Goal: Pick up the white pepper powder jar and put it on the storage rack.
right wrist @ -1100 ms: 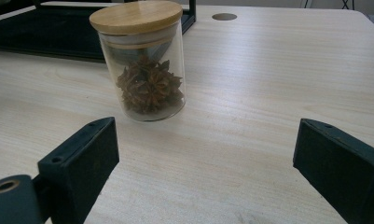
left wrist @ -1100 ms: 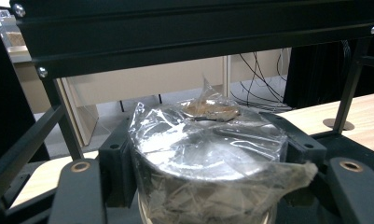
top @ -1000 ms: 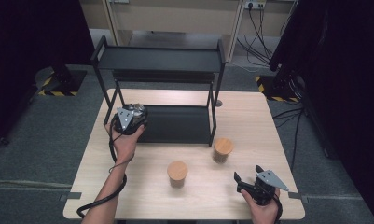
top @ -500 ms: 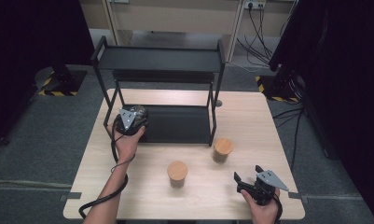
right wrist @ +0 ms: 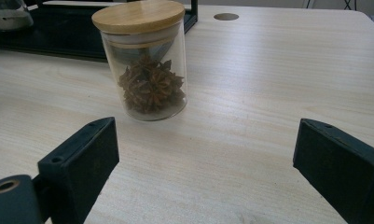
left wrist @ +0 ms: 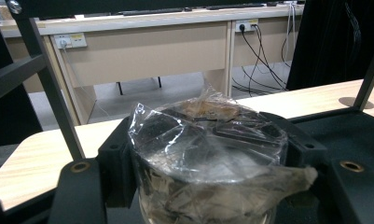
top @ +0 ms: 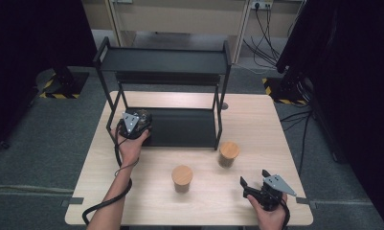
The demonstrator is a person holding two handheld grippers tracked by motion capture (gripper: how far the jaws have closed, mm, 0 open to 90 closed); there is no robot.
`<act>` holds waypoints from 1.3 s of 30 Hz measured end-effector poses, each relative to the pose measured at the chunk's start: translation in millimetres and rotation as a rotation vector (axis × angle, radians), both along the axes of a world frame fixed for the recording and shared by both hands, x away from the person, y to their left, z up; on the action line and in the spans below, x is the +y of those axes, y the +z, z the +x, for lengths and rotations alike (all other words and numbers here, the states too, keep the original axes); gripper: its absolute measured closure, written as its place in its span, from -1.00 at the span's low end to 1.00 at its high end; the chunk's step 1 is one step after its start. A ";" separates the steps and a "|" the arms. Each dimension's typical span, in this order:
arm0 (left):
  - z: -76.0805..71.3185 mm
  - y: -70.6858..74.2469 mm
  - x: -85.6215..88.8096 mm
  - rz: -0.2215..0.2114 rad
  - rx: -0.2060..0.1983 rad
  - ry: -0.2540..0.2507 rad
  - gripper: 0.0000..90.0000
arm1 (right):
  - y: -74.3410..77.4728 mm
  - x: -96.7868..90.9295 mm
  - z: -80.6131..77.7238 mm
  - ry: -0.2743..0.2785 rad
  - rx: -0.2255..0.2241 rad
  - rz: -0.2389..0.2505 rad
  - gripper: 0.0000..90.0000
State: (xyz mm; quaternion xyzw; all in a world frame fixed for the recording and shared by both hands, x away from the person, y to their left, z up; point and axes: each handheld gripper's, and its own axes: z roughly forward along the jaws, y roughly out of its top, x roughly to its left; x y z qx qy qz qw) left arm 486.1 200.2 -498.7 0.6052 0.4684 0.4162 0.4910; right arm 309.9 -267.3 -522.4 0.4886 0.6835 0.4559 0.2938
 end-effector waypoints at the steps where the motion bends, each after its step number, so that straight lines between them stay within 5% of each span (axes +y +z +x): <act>1: 0.5 -0.8 0.0 0.003 0.002 0.001 -0.23 | 0.0 0.1 -0.1 0.000 0.000 -0.001 -0.84; 23: 2.6 -5.0 2.7 -0.028 0.020 -0.004 -0.27 | 0.0 0.1 -0.1 0.000 -0.001 -0.002 -0.84; 39: -9.5 2.3 -3.2 -0.037 0.008 -0.011 -0.67 | 0.0 1.0 -0.1 0.001 -0.001 -0.010 -0.84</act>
